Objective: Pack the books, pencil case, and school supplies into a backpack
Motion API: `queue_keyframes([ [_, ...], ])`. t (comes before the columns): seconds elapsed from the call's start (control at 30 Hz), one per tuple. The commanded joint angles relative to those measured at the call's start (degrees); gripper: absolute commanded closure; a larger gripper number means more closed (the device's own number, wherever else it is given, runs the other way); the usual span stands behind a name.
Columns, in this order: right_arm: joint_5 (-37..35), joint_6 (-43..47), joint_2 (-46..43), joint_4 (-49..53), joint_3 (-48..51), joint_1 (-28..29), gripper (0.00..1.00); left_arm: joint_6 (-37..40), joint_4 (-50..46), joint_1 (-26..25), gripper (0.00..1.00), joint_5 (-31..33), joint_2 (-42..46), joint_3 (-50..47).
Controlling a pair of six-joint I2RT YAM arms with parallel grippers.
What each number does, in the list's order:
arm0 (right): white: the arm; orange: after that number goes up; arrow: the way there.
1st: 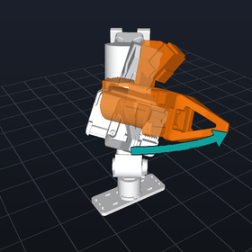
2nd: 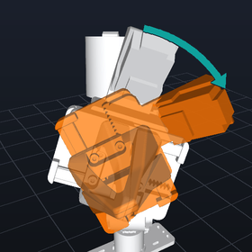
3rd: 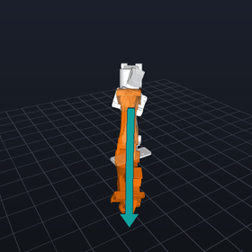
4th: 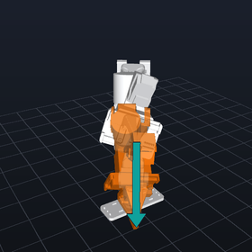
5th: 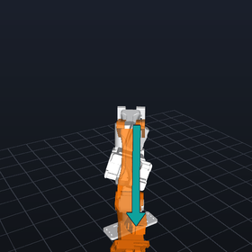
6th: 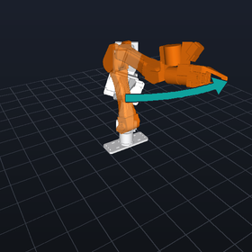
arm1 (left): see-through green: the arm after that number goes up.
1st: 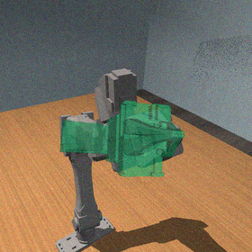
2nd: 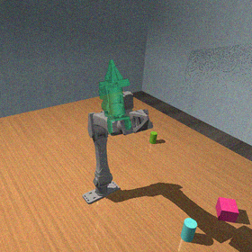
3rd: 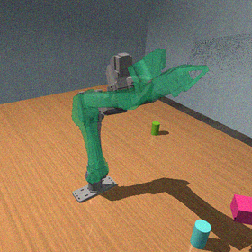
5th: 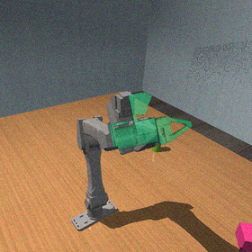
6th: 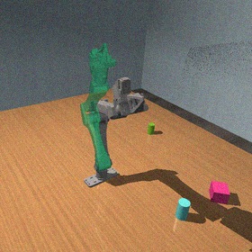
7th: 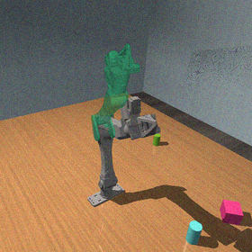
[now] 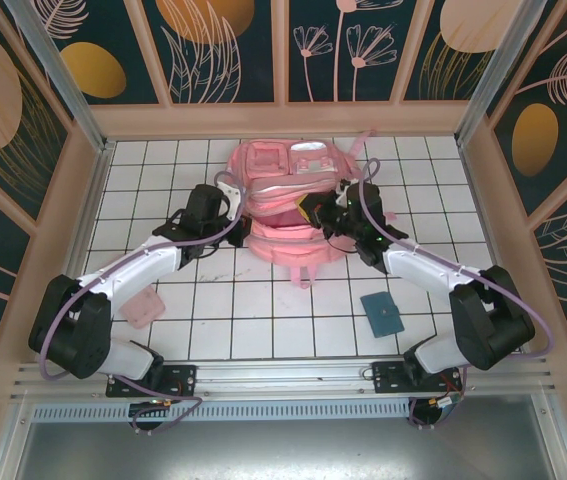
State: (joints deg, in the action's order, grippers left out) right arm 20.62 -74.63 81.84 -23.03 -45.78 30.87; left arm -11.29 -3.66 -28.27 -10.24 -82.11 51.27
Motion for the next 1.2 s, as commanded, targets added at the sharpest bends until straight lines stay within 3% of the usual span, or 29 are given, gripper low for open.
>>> queue_keyframes([
  [0.0, -5.71, 2.58, -2.27, 5.35, -0.28, -0.70, 1.00, -2.05, -0.80, 0.06, 1.00, 11.95, 1.32, 2.75],
  [0.13, -7.39, 6.71, -5.11, 8.94, 0.10, -1.41, 1.00, -4.90, -4.00, 0.56, 1.00, 18.14, 1.07, 3.14],
  [0.33, -4.61, 8.87, -4.93, 7.25, 0.12, -1.69, 1.00, -6.94, -3.19, 1.43, 0.95, 17.16, -1.31, 5.93],
  [0.37, -4.01, 8.88, -4.55, 6.62, 0.06, -1.70, 1.00, -7.79, -3.59, 1.61, 0.89, 17.66, -2.16, 6.92],
  [0.53, -2.62, 9.45, -2.24, 3.19, -0.85, -1.61, 1.00, -14.99, -7.06, 4.72, 0.40, 22.64, -3.86, 9.99],
  [0.73, -1.01, 10.94, 0.89, 2.95, -3.34, -1.61, 1.00, -21.90, -12.95, 7.54, 0.14, 26.28, 3.80, 3.30],
  [0.83, -0.43, 11.67, 2.30, 3.49, -4.35, -1.61, 1.00, -27.60, -18.81, 10.14, 0.09, 30.89, 7.22, -0.70],
  [1.0, 1.01, 12.21, 3.94, 3.70, -5.14, -1.69, 1.00, -38.78, -26.89, 16.68, 0.05, 33.12, 12.75, -9.30],
  [1.17, 1.59, 12.52, 4.45, 3.86, -5.23, -1.75, 1.00, -45.31, -30.45, 18.38, 0.01, 35.43, 14.97, -14.37],
])
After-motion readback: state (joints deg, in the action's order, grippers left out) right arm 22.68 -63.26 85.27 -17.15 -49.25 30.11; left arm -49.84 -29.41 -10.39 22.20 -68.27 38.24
